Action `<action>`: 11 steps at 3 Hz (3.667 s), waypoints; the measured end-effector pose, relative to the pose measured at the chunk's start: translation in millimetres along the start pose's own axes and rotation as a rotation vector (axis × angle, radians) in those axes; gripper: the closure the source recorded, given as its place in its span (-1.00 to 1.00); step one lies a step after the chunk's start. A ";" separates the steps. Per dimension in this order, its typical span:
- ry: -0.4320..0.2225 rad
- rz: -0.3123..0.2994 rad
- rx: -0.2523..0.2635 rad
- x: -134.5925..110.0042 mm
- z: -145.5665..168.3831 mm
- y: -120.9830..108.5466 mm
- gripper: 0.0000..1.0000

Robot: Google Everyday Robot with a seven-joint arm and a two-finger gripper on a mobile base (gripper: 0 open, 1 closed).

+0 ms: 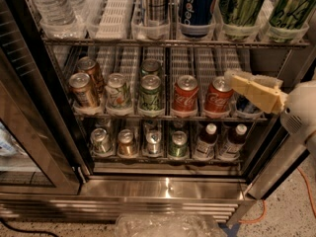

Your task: Pick green can from top shelf of fridge

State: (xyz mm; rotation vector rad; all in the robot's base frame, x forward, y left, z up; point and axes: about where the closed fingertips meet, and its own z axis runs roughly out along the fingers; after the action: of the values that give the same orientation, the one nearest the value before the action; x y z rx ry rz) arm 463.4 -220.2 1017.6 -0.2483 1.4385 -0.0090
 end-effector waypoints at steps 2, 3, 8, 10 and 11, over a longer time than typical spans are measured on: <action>-0.002 0.046 0.013 -2.5 1.8 -4.6 -1.00; 0.002 0.115 0.051 -9.0 6.9 -17.2 -1.00; -0.083 0.033 0.037 -24.7 40.1 -12.1 -1.00; -0.083 0.033 0.037 -24.8 40.2 -12.1 -0.38; -0.083 0.033 0.037 -24.8 40.2 -12.1 -0.54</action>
Offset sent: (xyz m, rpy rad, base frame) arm 0.0070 -0.0059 0.0017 0.1083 0.0085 -0.0239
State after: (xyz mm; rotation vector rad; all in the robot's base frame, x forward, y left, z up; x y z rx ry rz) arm 501.2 -221.6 1048.4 -0.1931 1.3580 0.0016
